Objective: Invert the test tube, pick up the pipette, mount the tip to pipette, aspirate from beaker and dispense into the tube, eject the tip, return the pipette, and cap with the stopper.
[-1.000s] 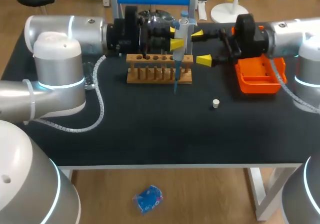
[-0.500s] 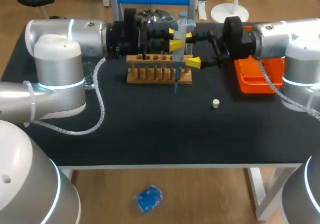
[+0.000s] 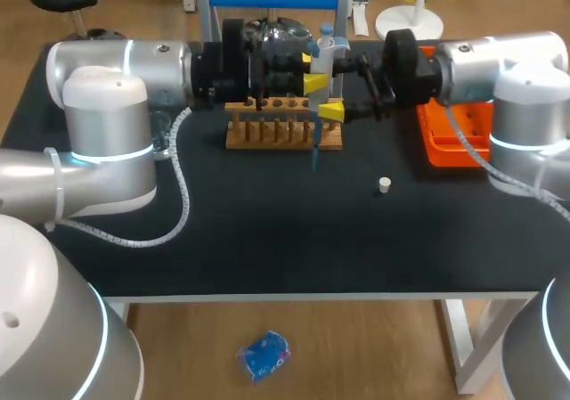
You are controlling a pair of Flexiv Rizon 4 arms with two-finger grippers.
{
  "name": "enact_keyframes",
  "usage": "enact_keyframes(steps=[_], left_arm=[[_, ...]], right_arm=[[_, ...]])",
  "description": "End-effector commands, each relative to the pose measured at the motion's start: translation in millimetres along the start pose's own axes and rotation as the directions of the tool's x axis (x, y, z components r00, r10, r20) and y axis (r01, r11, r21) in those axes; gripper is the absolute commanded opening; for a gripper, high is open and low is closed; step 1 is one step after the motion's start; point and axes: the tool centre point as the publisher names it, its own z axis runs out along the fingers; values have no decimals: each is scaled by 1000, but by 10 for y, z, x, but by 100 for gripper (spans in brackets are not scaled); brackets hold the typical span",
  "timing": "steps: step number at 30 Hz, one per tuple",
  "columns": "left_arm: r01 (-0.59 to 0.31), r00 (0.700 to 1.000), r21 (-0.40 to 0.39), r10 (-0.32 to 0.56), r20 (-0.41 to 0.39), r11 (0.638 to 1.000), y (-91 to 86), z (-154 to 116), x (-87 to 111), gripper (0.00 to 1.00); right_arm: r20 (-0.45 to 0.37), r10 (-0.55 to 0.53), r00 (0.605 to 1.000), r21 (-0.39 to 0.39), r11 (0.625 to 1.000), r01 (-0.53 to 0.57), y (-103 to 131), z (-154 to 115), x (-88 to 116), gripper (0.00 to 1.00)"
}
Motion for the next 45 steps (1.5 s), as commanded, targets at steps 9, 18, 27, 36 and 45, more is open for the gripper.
enact_keyframes(steps=[9, 18, 27, 36, 45], left_arm=[[0, 1000, -4, 0, 12, 1000, 22, 18, 7, 0], [-2, 1000, 0, 2, 18, 1000, 28, 3, 5, 0], [1, 1000, -1, -1, 16, 1000, 38, 8, 2, 0], [3, 1000, 2, -3, 20, 1000, 39, 4, 3, 0], [8, 1000, 27, -9, 27, 1000, 25, 2, -1, 22]], right_arm=[[-7, 2, 1000, -10, 1000, -2, 5, 85, -41, 91], [2, 8, 1000, -21, 1000, -8, 7, 91, -40, 49], [2, 9, 1000, -28, 1000, -9, 16, 90, -32, 8], [0, 9, 1000, -26, 1000, -9, 16, 85, -26, 0], [-3, 8, 1000, -22, 1000, -8, 21, 79, -18, 0]])
